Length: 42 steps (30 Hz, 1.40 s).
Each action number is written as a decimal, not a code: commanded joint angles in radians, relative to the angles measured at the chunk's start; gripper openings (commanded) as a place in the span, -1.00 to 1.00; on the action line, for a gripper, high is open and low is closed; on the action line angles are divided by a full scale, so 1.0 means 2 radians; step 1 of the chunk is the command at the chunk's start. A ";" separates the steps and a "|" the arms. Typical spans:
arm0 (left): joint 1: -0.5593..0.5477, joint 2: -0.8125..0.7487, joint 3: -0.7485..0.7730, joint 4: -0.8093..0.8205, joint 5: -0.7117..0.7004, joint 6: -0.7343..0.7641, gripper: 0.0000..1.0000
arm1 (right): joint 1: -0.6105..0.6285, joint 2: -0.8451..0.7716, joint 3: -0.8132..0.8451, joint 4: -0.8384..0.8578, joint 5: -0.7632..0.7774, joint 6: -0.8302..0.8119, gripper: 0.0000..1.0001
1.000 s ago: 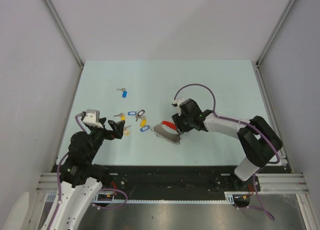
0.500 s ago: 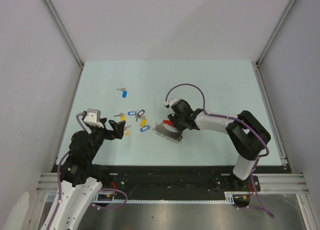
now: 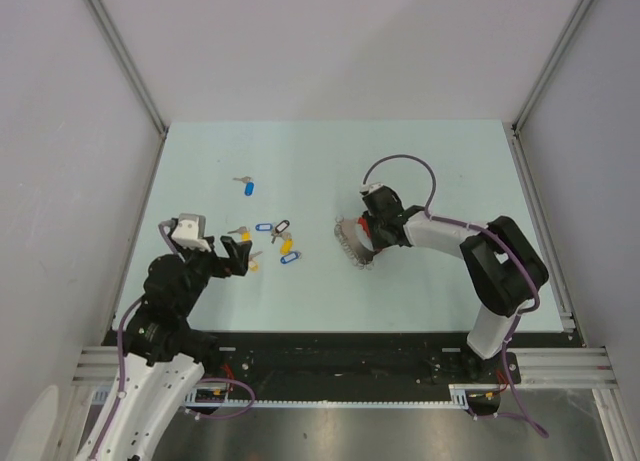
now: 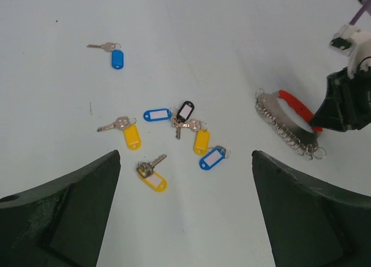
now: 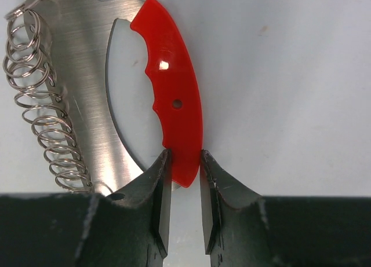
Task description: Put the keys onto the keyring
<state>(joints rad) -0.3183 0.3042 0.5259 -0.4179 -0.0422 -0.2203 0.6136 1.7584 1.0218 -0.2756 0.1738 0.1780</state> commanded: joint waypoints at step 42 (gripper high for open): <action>-0.002 0.534 0.094 0.051 -0.137 -0.225 -0.24 | -0.021 -0.250 -0.164 0.132 -0.053 0.071 0.55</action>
<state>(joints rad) -0.3183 1.3506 0.6716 -0.3370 -0.2707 -0.6720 0.5751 1.2457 0.7006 -0.0540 0.0891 0.3141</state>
